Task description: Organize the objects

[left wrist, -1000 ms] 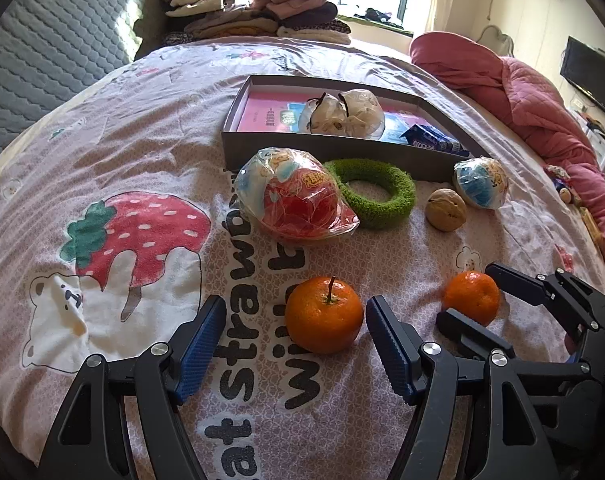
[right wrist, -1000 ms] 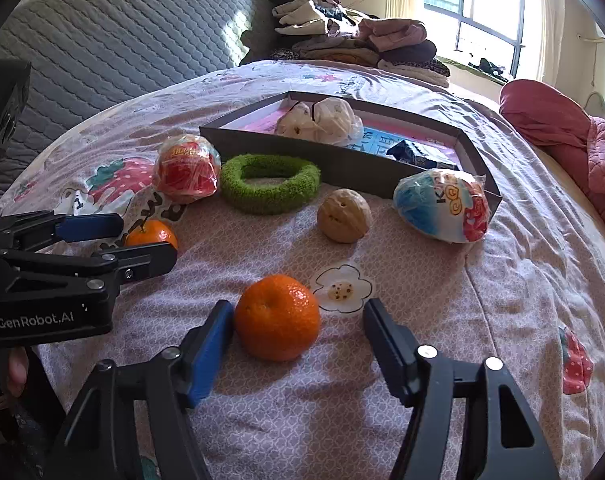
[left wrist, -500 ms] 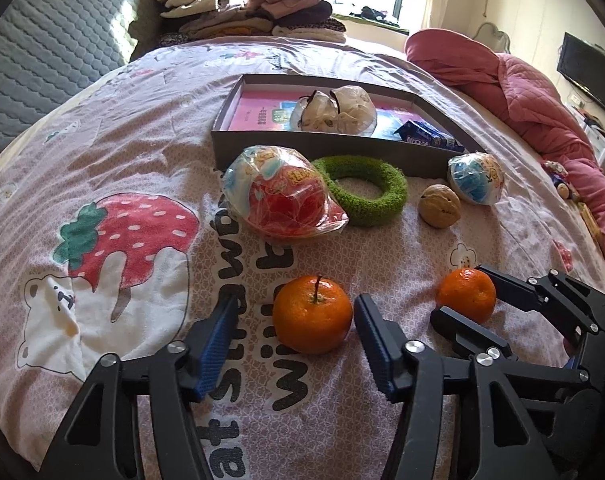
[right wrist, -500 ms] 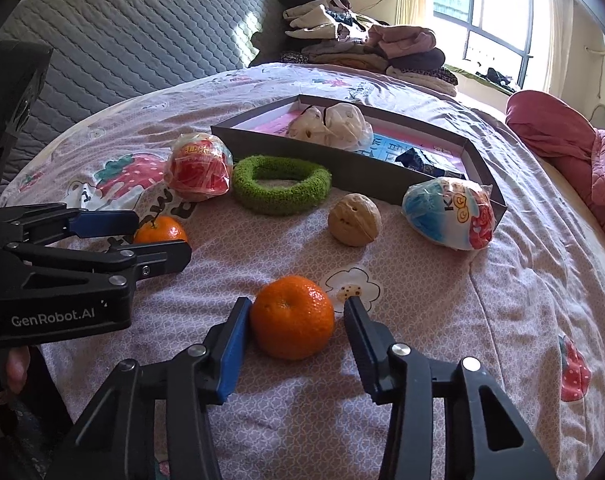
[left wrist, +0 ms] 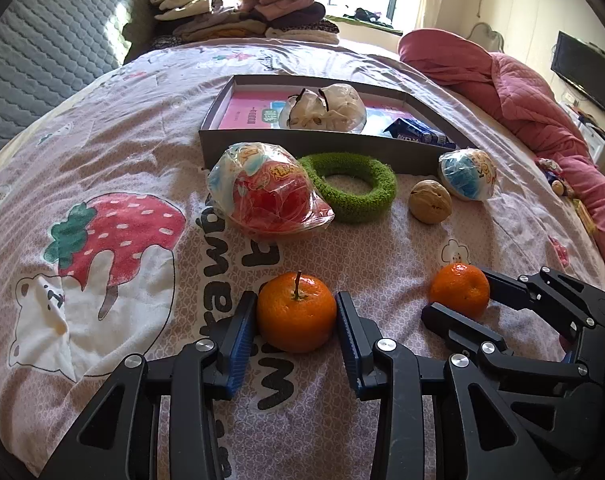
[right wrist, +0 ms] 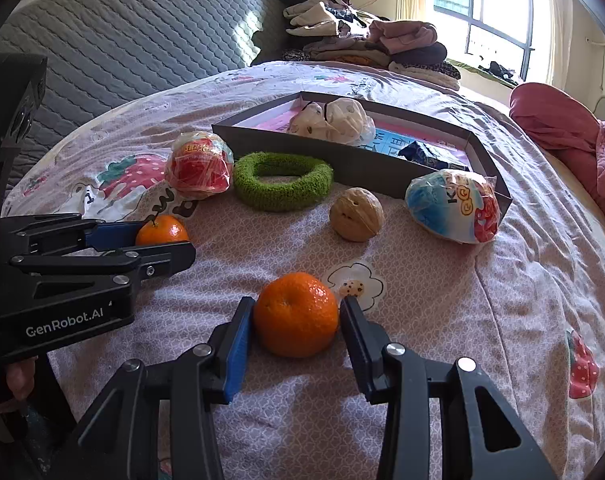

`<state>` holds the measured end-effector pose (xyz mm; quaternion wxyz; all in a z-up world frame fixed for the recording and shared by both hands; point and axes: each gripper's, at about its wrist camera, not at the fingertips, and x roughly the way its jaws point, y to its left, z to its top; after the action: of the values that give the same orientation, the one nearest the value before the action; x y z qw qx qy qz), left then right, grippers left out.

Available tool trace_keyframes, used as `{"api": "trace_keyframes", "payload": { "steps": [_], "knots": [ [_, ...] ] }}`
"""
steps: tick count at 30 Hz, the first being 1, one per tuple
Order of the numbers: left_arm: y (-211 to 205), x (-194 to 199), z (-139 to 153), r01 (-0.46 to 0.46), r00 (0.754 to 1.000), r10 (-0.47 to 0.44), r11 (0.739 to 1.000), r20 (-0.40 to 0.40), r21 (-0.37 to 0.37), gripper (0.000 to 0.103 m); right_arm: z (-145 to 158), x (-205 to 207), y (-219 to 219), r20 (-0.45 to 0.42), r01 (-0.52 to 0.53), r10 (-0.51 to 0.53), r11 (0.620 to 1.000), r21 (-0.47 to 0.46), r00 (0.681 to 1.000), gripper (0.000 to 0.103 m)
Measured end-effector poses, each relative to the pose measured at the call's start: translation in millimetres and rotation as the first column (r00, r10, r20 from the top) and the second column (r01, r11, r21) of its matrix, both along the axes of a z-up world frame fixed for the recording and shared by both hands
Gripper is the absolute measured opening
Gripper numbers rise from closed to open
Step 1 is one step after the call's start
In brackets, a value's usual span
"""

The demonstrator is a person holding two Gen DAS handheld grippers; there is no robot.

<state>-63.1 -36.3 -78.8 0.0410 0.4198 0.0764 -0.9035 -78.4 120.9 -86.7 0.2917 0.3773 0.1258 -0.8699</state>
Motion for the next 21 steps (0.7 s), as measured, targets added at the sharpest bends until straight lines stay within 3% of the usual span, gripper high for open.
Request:
{"api": "trace_keyframes", "payload": {
  "steps": [21],
  "knots": [
    [7, 15, 19, 0.004, 0.999, -0.005, 1.000, -0.045, -0.027, 0.040, 5, -2, 16, 0.003, 0.033, -0.033, 0.999, -0.038, 0.999, 0.040]
  ]
}}
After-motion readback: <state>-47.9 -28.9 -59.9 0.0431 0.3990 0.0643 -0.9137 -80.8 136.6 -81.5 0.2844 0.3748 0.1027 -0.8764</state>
